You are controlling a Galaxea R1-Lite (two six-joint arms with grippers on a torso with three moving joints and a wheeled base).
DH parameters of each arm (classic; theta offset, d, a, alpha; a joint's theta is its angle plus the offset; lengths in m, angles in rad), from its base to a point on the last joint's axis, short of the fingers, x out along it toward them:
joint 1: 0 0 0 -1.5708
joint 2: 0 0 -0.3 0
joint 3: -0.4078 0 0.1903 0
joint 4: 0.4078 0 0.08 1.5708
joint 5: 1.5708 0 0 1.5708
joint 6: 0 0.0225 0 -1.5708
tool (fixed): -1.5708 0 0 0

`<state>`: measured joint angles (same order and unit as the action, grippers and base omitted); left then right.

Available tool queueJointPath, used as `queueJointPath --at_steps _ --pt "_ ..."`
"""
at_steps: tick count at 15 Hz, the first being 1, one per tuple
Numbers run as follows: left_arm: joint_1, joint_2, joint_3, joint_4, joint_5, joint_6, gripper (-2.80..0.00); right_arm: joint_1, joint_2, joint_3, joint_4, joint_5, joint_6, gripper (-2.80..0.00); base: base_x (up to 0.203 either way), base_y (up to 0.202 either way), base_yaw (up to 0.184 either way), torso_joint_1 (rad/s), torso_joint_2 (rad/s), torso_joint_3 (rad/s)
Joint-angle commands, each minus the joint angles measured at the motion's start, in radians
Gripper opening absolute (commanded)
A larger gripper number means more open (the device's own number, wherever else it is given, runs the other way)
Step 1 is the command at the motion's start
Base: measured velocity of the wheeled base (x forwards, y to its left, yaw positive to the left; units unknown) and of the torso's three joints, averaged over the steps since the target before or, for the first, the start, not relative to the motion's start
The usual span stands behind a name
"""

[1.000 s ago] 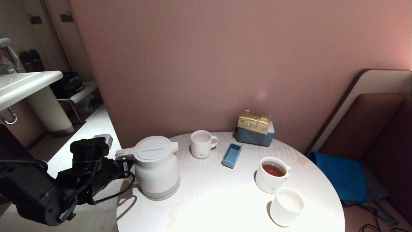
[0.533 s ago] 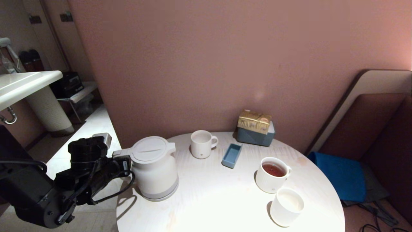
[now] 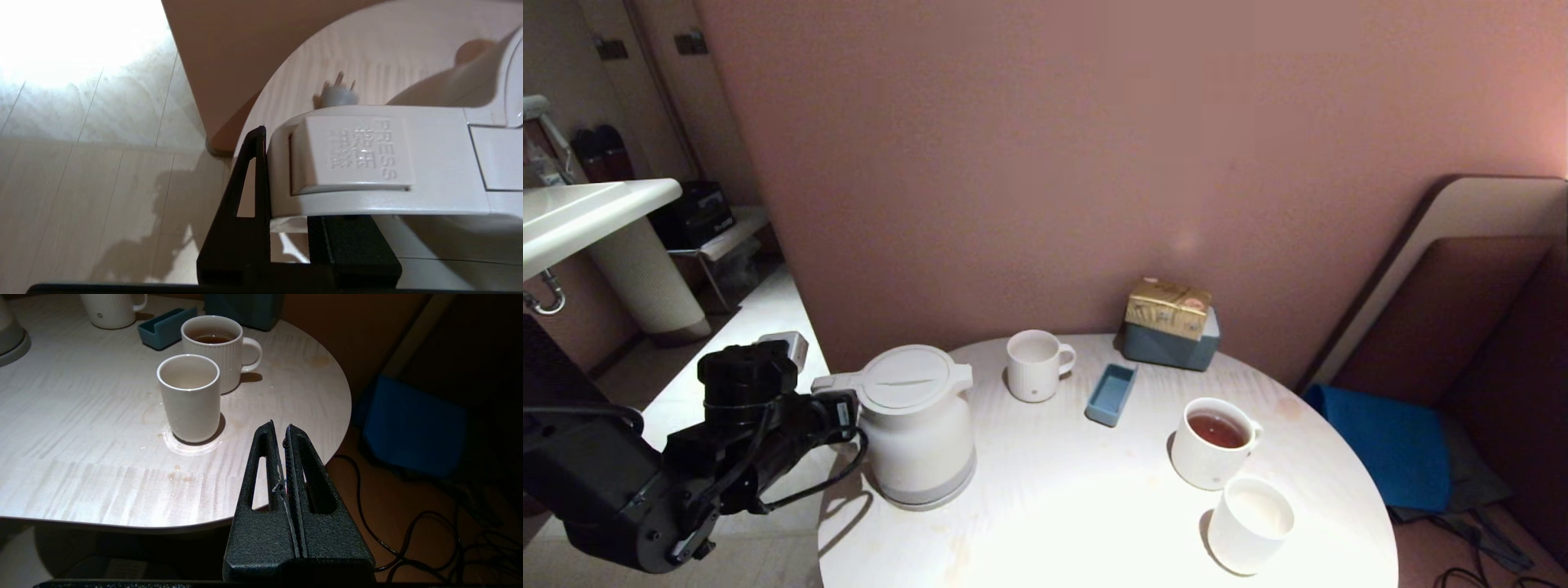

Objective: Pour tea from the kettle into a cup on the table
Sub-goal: Pick up the kettle, then pour water into the cup

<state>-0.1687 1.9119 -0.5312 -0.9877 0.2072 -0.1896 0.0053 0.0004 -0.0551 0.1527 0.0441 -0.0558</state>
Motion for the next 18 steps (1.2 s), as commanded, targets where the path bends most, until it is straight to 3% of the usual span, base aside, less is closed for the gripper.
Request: queueJointPath --at_steps 1,5,10,18 --pt "-0.003 -0.030 -0.019 -0.011 0.002 -0.004 -2.80 0.001 0.000 0.000 0.001 0.000 -0.001 -2.80 0.000 0.000 0.000 0.000 0.00 0.000" --pt "-0.017 -0.110 -0.060 0.026 0.004 -0.004 -2.80 -0.001 0.000 0.000 0.001 0.000 -0.001 -2.80 0.000 0.000 0.000 0.000 0.00 0.000" --pt "-0.075 -0.238 -0.153 0.220 0.013 -0.014 -2.80 0.001 0.000 0.000 0.001 0.000 -0.001 -2.80 0.000 0.000 0.000 0.000 0.00 0.000" --pt "-0.312 -0.293 -0.435 0.511 0.152 -0.012 -2.80 0.001 0.000 0.000 0.001 0.000 -0.001 -2.80 0.000 0.000 0.000 0.000 0.00 0.000"
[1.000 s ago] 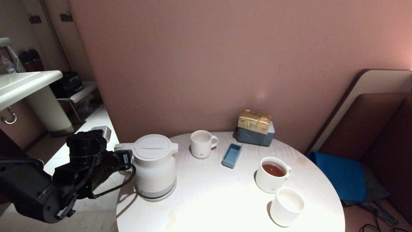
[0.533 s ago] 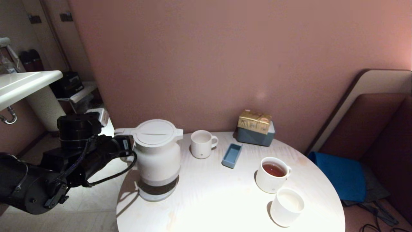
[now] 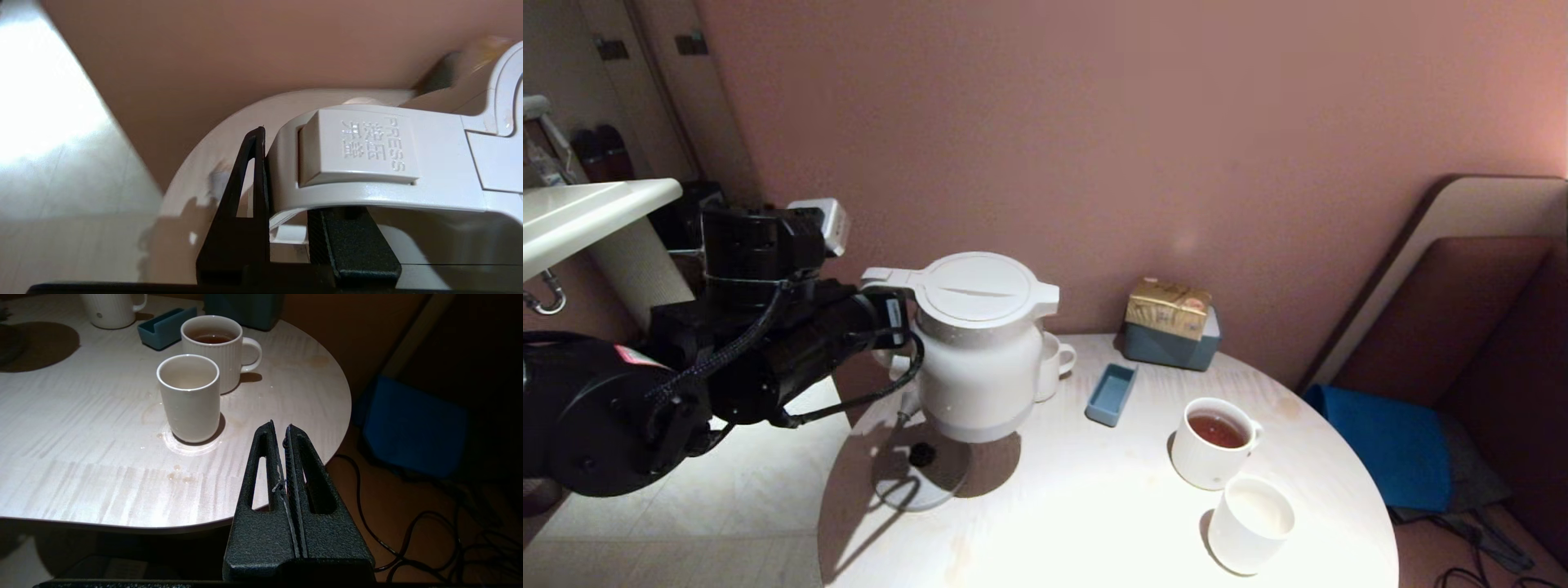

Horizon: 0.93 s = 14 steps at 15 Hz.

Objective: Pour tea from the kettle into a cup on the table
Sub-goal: Pour water into the cup

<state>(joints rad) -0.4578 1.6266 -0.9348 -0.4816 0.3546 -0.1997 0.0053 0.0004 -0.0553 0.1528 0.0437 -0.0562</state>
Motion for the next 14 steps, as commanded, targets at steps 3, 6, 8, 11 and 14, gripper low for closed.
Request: queueJointPath --at_steps 3,6,8,11,14 --pt "-0.080 0.008 -0.129 0.109 0.030 0.002 -2.80 0.000 0.000 0.000 0.001 0.001 -0.001 -2.80 0.000 0.000 0.000 0.000 0.00 0.000" --pt "-0.141 0.058 -0.218 0.167 0.080 0.036 -2.80 0.001 0.000 0.000 0.001 0.001 -0.001 -2.80 0.000 0.000 0.000 0.000 0.00 0.000" --pt "-0.178 0.105 -0.282 0.170 0.114 0.075 -2.80 0.001 0.000 0.000 0.001 0.001 -0.001 -2.80 0.000 0.000 0.000 0.000 0.00 0.000" --pt "-0.251 0.179 -0.361 0.170 0.166 0.128 -2.80 0.001 0.000 0.000 0.001 0.001 -0.001 -2.80 0.000 0.000 0.000 0.000 0.00 0.000" --pt "-0.285 0.252 -0.428 0.166 0.210 0.173 -2.80 0.001 0.000 0.000 0.001 0.001 -0.001 -2.80 0.000 0.000 0.000 0.000 0.00 0.000"
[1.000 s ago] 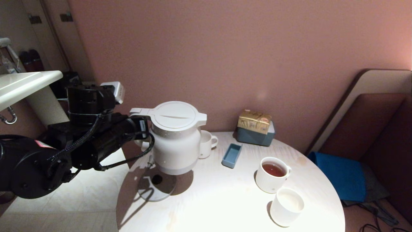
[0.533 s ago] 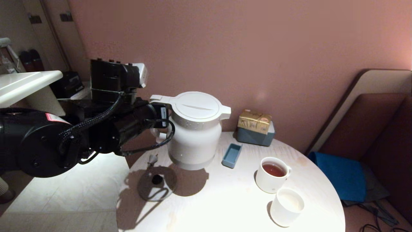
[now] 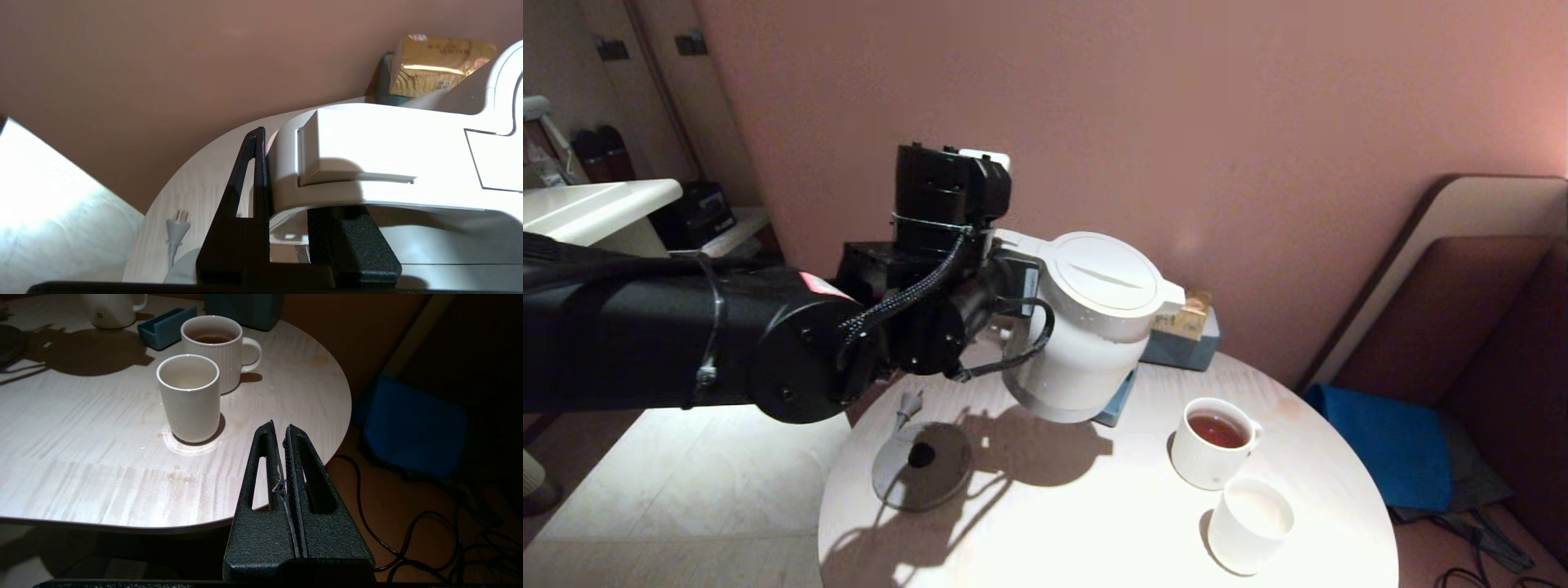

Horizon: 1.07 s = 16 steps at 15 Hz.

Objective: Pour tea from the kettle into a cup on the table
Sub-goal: Pour water into the cup

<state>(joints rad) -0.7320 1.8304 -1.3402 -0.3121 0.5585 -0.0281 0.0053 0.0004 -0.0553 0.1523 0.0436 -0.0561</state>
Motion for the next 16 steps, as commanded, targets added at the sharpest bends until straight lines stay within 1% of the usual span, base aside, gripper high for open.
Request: queueJointPath --at_steps 1,4,6,8,9,10,13,16 --pt "-0.016 0.063 -0.043 -0.003 0.008 0.011 -2.80 0.001 0.000 0.000 0.001 0.001 -0.001 -2.80 0.000 0.000 0.000 0.000 0.00 0.000" --pt "-0.020 0.131 -0.110 -0.001 0.014 0.037 -2.80 0.001 0.000 0.000 0.001 0.001 -0.001 -2.80 0.000 0.000 0.000 0.000 0.00 0.000" --pt "-0.024 0.175 -0.144 -0.005 0.034 0.077 -2.80 0.001 0.000 0.000 0.001 0.001 -0.001 -2.80 0.000 0.000 0.000 0.000 0.00 0.000" --pt "-0.028 0.197 -0.163 -0.004 0.037 0.107 -2.80 0.001 0.000 0.000 0.001 0.001 -0.001 -2.80 0.000 0.000 0.000 0.000 0.00 0.000" --pt "-0.032 0.212 -0.175 -0.006 0.037 0.142 -2.80 0.001 0.000 0.000 0.001 0.001 -0.001 -2.80 0.000 0.000 0.000 0.000 0.00 0.000" --pt "-0.036 0.219 -0.180 -0.008 0.037 0.164 -2.80 0.001 0.000 0.000 0.001 0.001 -0.001 -2.80 0.000 0.000 0.000 0.000 0.00 0.000" --pt "-0.060 0.252 -0.208 -0.007 0.037 0.198 -2.80 0.001 0.000 0.000 0.001 0.001 -0.001 -2.80 0.000 0.000 0.000 0.000 0.00 0.000" --pt "-0.082 0.262 -0.207 -0.010 0.037 0.213 -2.80 0.001 0.000 0.000 0.001 0.001 -0.001 -2.80 0.000 0.000 0.000 0.000 0.00 0.000"
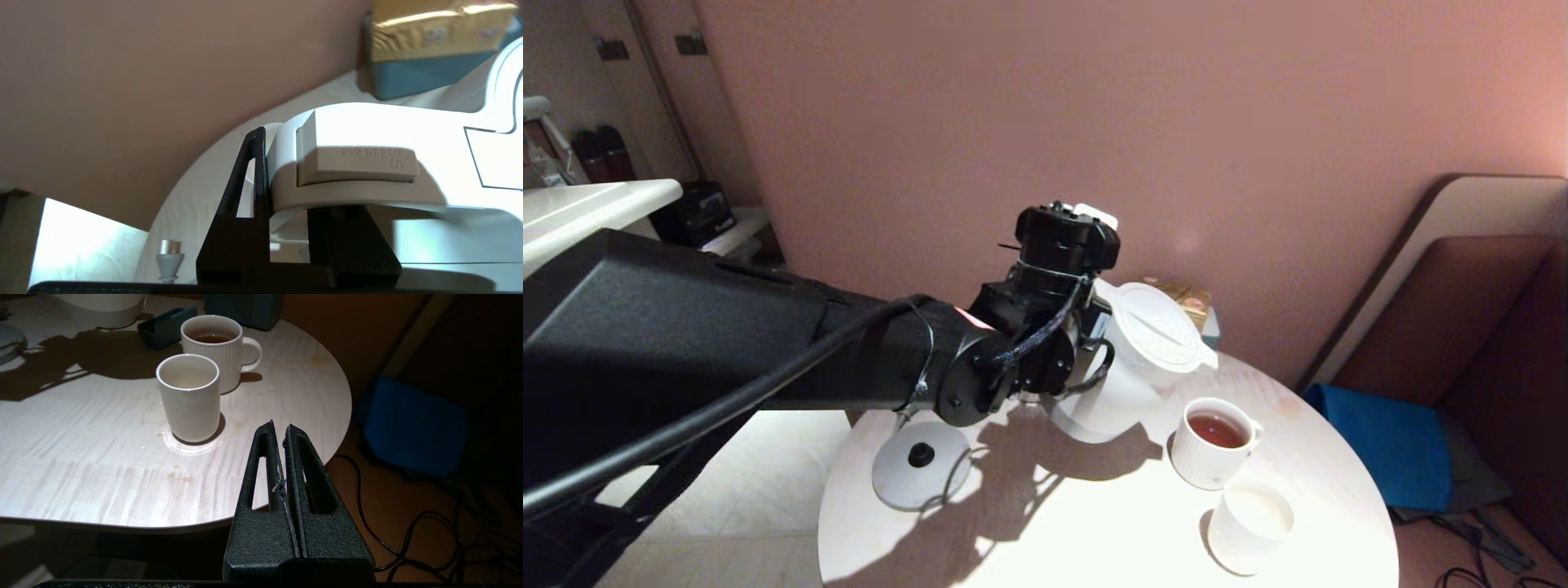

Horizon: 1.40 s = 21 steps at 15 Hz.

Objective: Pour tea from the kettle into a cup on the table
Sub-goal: Pour water into the cup

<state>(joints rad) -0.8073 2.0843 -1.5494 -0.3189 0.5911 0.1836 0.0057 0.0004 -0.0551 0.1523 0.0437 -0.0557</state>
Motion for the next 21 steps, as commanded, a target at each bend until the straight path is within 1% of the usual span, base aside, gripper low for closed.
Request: queueJointPath --at_steps 1,7,8,9,10,12,14,17,19,20,21 --pt "-0.017 -0.001 0.014 -0.003 0.003 -0.003 -2.80 0.000 0.000 0.000 0.001 0.001 -0.001 -2.80 0.000 0.000 0.000 0.000 0.00 0.000" --pt "-0.089 -0.126 0.257 -0.004 0.009 -0.015 -2.80 0.000 0.000 0.000 0.001 0.001 -0.001 -2.80 0.000 0.000 0.000 0.000 0.00 0.000" --pt "-0.100 -0.144 0.291 -0.004 0.012 -0.013 -2.80 0.000 0.000 0.000 0.001 0.001 -0.001 -2.80 0.000 0.000 0.000 0.000 0.00 0.000" --pt "-0.110 -0.155 0.298 -0.003 0.013 -0.004 -2.80 0.000 0.000 0.000 0.001 0.001 -0.001 -2.80 0.000 0.000 0.000 0.000 0.00 0.000" --pt "-0.112 -0.152 0.293 -0.003 0.013 0.018 -2.80 0.000 0.000 0.000 0.001 0.001 -0.001 -2.80 0.000 0.000 0.000 0.000 0.00 0.000" --pt "-0.113 -0.146 0.286 -0.004 0.012 0.087 -2.80 0.000 0.000 0.000 0.001 0.001 -0.001 -2.80 0.000 0.000 0.000 0.000 0.00 0.000" --pt "-0.116 -0.134 0.235 -0.004 0.012 0.128 -2.80 -0.001 0.000 0.000 0.001 0.001 -0.001 -2.80 0.000 0.000 0.000 0.000 0.00 0.000" --pt "-0.126 -0.093 0.142 -0.002 0.010 0.166 -2.80 0.000 0.000 0.000 0.001 0.001 -0.001 -2.80 0.000 0.000 0.000 0.000 0.00 0.000" --pt "-0.137 -0.062 0.076 0.003 0.009 0.178 -2.80 0.000 0.000 0.000 0.001 0.001 -0.001 -2.80 0.000 0.000 0.000 0.000 0.00 0.000" --pt "-0.145 -0.043 0.049 0.007 0.009 0.182 -2.80 0.000 0.000 0.000 0.001 0.001 -0.001 -2.80 0.000 0.000 0.000 0.000 0.00 0.000" --pt "-0.152 -0.030 0.040 0.006 0.009 0.198 -2.80 0.000 0.000 0.000 0.001 0.001 -0.001 -2.80 0.000 0.000 0.000 0.000 0.00 0.000"
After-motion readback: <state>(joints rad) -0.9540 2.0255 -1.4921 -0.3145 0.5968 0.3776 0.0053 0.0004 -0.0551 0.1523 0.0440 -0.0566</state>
